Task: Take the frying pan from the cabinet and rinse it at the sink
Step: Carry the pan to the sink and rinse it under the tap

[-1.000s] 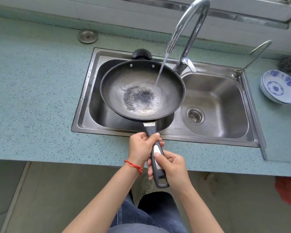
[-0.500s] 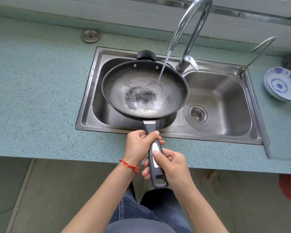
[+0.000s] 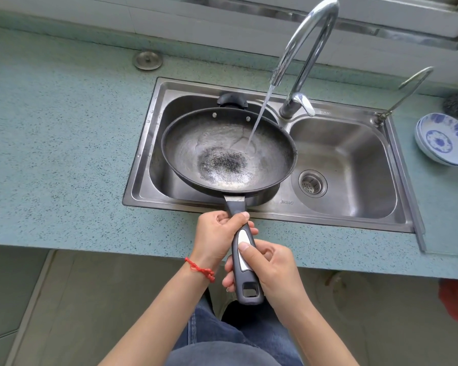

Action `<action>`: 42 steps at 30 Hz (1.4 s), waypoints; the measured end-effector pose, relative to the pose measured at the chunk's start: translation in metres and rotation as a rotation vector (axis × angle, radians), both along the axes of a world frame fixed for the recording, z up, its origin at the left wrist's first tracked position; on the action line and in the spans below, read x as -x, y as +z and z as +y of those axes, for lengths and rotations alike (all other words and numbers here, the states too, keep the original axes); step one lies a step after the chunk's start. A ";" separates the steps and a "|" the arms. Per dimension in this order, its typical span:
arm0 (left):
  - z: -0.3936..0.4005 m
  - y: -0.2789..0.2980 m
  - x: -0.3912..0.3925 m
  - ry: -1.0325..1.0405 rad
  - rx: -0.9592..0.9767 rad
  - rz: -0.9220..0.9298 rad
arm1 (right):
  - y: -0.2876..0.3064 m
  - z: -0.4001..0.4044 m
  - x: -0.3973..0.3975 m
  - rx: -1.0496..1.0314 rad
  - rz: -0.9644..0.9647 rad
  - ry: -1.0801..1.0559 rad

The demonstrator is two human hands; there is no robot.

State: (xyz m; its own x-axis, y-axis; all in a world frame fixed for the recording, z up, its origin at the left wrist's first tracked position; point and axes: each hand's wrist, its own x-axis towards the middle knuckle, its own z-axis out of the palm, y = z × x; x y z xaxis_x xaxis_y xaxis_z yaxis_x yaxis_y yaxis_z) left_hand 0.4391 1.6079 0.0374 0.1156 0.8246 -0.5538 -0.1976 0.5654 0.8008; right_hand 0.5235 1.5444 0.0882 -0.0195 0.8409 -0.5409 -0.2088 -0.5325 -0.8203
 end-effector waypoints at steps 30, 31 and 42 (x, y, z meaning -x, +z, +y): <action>0.026 -0.041 0.010 -0.054 0.122 0.060 | -0.063 0.053 -0.019 0.052 -0.255 0.221; 0.026 -0.040 0.012 -0.082 0.114 0.074 | -0.066 0.055 -0.024 0.034 -0.272 0.225; 0.011 -0.031 0.020 -0.154 0.109 0.169 | -0.095 0.170 -0.134 -0.010 -0.250 -0.363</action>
